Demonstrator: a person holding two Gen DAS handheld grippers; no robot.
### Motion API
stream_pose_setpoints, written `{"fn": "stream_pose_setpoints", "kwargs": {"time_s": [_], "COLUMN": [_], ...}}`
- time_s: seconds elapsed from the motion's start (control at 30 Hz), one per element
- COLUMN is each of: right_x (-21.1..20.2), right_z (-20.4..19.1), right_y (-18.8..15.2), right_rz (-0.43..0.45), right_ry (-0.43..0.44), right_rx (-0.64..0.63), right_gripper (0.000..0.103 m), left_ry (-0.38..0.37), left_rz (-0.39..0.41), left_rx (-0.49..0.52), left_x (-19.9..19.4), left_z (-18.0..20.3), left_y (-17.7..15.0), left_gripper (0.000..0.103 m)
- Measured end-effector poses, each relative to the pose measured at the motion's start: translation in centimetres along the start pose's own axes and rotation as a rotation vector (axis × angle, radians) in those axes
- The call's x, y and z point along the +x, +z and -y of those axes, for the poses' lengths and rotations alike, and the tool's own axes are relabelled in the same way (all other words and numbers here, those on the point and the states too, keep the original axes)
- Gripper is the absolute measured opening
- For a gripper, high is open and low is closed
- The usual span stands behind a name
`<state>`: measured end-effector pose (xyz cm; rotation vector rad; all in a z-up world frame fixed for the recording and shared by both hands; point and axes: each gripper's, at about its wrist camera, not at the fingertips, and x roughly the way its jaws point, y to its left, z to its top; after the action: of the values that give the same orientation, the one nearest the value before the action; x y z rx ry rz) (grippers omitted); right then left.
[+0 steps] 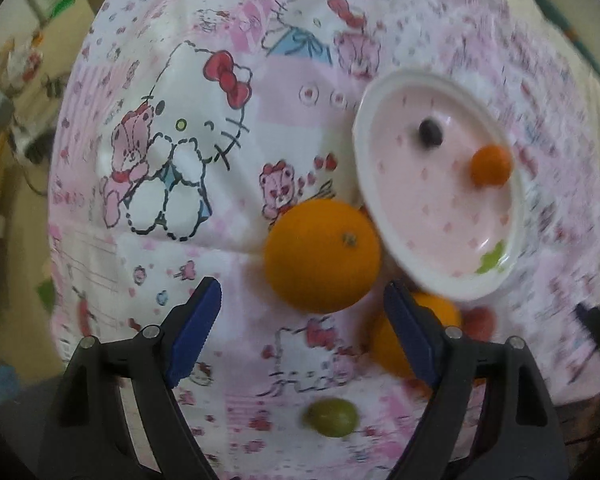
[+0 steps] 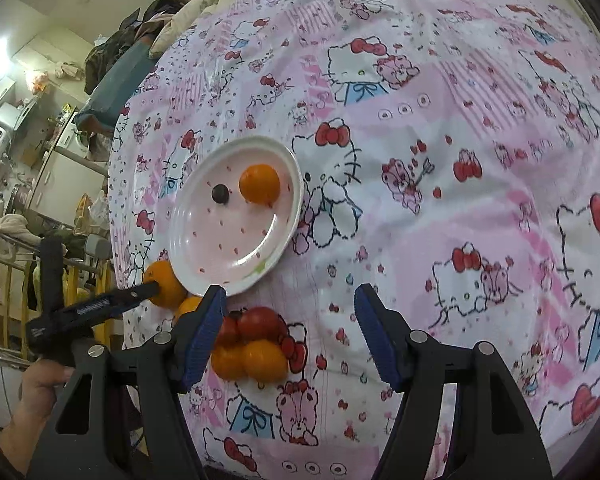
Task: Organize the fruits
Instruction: 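Grasp the large orange beside the plate with the left tool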
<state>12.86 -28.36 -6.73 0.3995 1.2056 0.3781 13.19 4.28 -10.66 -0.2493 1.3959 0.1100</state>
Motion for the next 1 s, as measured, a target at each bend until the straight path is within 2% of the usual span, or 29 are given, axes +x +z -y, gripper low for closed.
{"fn": "stream_pose_setpoints", "kwargs": {"time_s": [0.07,0.2,0.23,0.27,0.33,0.7,0.83,1.0], "right_x": [0.0,0.1,0.1,0.2,0.3,0.8,1.0,0.8], "right_z": [0.2,0.4,0.4,0.3,0.4,0.2,-0.1,-0.5], "right_y": [-0.1,0.1,0.1,0.2,0.2,0.3,0.3,0.4], "right_rz": [0.001,0.002,0.003,0.003,-0.001,-0.009,-0.015,-0.007], "right_ry": [0.0,0.004,0.005,0.007,0.01,0.009,0.004,0.014], "right_rx": [0.012,0.025,0.025,0.026,0.029,0.026,0.012,0.009], "right_gripper": [0.069,0.069,0.069,0.069,0.069,0.069,0.069,0.069], "left_ry": [-0.002,-0.006,-0.006,-0.006,-0.006,0.005,-0.012,-0.035], "left_rz": [-0.019,-0.008,-0.007,-0.007,-0.013,0.002,0.01,0.072], "left_rx": [0.014,0.043,0.05,0.055,0.059,0.08,0.069,0.115], "left_x": [0.5,1.0,1.1,1.3,1.7,1.6,0.3,-3.2], "left_z": [0.3,1.2,1.4,1.5,1.7,2.1,1.8,2.0], "left_y": [-0.1,0.1,0.2,0.3,0.5,1.5,0.6,-0.9], "left_gripper": [0.081,0.081,0.079,0.072,0.063,0.054,0.053,0.053]}}
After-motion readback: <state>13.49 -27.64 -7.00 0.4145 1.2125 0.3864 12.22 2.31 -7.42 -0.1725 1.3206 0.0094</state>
